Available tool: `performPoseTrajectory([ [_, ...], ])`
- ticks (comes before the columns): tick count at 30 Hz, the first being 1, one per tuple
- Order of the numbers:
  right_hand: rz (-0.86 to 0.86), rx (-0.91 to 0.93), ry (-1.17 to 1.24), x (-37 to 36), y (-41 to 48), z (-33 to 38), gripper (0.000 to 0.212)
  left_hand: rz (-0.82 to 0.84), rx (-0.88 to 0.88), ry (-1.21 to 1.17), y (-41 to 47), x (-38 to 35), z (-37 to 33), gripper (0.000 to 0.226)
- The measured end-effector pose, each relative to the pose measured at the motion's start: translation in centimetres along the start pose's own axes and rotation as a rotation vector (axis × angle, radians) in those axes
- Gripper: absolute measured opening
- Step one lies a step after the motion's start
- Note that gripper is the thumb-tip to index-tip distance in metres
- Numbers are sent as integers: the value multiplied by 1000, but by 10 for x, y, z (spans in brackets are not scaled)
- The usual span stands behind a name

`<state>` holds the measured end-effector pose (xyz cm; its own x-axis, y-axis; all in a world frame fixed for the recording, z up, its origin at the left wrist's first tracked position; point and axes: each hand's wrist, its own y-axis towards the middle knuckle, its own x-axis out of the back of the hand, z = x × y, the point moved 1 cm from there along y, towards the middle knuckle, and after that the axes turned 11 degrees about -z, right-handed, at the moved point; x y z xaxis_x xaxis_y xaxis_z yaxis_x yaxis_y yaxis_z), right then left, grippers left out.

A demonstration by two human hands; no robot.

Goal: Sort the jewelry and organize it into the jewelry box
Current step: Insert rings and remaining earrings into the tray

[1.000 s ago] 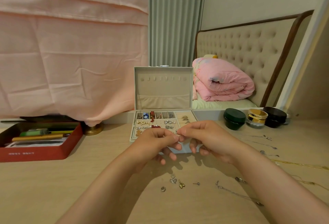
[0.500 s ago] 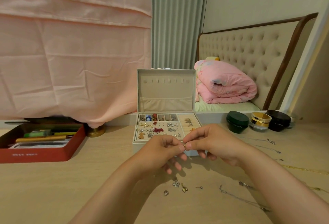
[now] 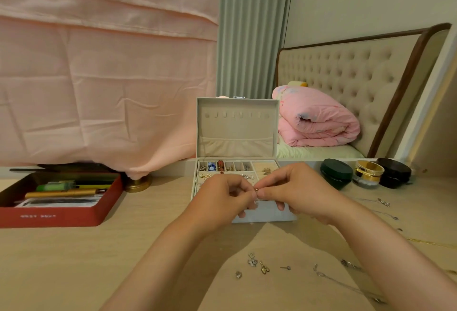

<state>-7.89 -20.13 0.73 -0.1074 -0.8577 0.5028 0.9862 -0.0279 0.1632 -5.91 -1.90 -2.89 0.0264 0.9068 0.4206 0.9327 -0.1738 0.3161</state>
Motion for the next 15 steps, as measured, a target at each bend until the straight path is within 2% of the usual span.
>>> performPoseTrajectory([
  [3,-68,57,-21,-10,18,7,8,-114,-169,325,9,15,11,7],
  [6,-141,130,-139,-23,46,9,11,-240,-315,612,17,37,26,20],
  [8,-161,200,-281,-30,61,10,13,-269,-295,653,21,48,35,30],
  [11,-132,288,-501,-41,75,10,16,-227,-246,661,23,52,45,46],
  [15,-75,359,-721,-46,77,6,16,-130,-267,700,23,36,48,42],
])
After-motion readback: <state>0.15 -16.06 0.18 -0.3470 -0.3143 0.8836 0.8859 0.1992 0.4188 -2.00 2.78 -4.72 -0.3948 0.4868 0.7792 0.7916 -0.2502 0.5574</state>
